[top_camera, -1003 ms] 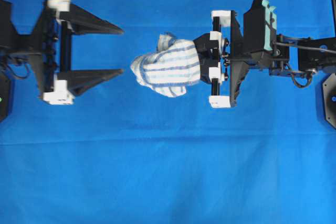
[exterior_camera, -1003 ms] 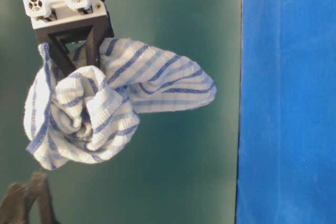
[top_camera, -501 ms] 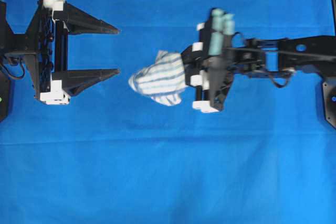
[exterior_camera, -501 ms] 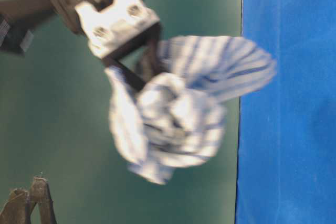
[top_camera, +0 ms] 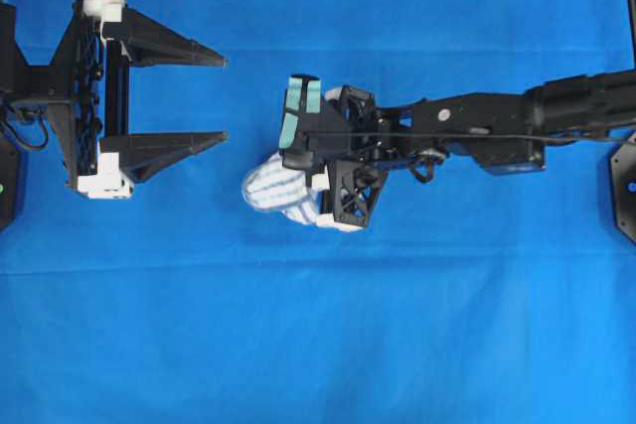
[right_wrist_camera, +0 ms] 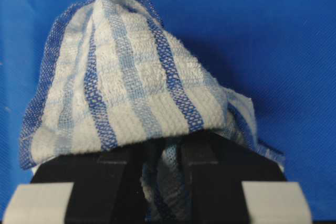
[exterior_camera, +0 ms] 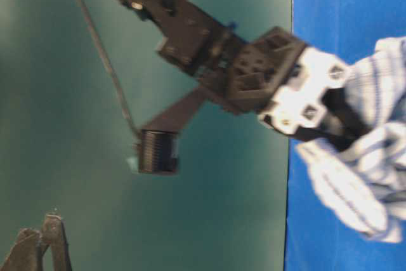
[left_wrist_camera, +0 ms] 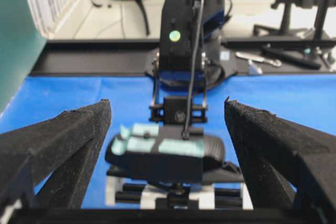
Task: Hand over the towel.
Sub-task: 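Lower the towel with the right gripper and release it on the table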
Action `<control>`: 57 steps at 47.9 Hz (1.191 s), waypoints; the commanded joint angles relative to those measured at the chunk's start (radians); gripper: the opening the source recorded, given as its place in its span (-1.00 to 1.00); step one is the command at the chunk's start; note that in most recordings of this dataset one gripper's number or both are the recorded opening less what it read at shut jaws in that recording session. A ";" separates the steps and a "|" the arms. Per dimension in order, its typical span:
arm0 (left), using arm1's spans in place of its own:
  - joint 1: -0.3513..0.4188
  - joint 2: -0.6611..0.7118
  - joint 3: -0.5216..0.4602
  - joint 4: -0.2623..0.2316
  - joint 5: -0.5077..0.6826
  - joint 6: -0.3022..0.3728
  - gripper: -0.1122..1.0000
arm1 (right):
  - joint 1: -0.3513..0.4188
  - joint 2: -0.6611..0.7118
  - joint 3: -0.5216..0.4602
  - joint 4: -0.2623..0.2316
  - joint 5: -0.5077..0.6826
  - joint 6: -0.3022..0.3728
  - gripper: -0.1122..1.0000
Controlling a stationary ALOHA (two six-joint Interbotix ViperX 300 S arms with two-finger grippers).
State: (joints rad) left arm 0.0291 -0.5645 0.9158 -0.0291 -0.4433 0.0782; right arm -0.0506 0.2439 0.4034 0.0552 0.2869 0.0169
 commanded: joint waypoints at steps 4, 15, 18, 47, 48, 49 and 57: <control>0.002 -0.006 -0.012 0.000 0.002 -0.008 0.87 | -0.002 0.020 -0.021 0.008 0.002 0.035 -0.50; 0.002 -0.006 -0.012 -0.002 0.002 -0.009 0.87 | -0.006 0.020 -0.021 0.006 0.011 0.064 -0.50; 0.002 -0.006 -0.012 -0.002 0.002 -0.009 0.87 | -0.005 0.015 -0.023 0.006 0.009 0.063 -0.50; 0.002 -0.014 -0.009 -0.002 0.002 -0.005 0.87 | -0.006 -0.249 0.035 -0.057 0.008 0.069 0.43; 0.002 -0.014 -0.009 0.000 0.000 -0.005 0.87 | -0.005 -0.279 0.046 -0.066 0.005 0.069 0.44; 0.002 -0.014 -0.011 0.000 0.002 -0.005 0.87 | -0.006 -0.301 0.052 -0.072 0.002 0.069 0.45; 0.002 -0.014 -0.009 -0.002 0.002 -0.005 0.87 | -0.009 -0.457 0.135 -0.120 -0.074 0.069 0.45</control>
State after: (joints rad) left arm 0.0291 -0.5706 0.9173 -0.0291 -0.4372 0.0721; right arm -0.0583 -0.1273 0.5154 -0.0460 0.2562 0.0844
